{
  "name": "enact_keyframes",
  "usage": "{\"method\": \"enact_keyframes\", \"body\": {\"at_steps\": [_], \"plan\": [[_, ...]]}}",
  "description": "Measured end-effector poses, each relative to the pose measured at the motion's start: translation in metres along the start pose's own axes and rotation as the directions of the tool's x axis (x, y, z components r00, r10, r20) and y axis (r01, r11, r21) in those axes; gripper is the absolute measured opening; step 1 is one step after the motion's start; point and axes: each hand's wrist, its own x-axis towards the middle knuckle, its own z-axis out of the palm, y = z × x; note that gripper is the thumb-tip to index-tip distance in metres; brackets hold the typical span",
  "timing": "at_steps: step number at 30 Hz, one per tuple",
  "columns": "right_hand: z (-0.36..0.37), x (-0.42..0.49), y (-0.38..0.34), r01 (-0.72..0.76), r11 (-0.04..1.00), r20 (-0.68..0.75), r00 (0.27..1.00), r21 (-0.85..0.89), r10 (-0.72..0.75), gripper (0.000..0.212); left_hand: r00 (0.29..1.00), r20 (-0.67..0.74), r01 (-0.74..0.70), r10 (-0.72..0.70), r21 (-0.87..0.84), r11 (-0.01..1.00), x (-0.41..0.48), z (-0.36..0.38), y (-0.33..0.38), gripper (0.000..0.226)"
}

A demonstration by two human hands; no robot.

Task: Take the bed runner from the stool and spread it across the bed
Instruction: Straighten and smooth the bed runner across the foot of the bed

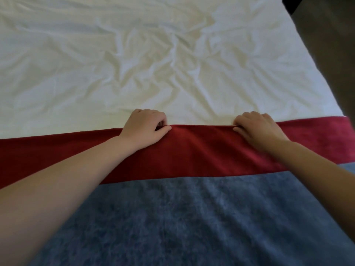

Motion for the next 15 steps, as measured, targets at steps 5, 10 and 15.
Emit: {"method": "enact_keyframes", "body": {"at_steps": [5, 10, 15], "plan": [[0.01, 0.013, 0.009, -0.162, 0.987, 0.04, 0.986, -0.005, 0.162, 0.031, 0.999, -0.008, 0.032, -0.031, 0.057, 0.998, 0.019, 0.016, 0.019, 0.017], [0.01, -0.001, 0.022, -0.255, 0.964, -0.076, 0.963, 0.07, 0.26, 0.028, 0.999, -0.038, 0.004, -0.002, 0.037, 0.999, 0.02, 0.022, 0.031, 0.018], [0.007, -0.028, 0.062, -0.338, 0.941, -0.08, 0.938, 0.0, 0.337, 0.033, 1.0, -0.012, -0.019, 0.019, 0.0, 1.0, 0.041, 0.028, 0.051, 0.018]]}}
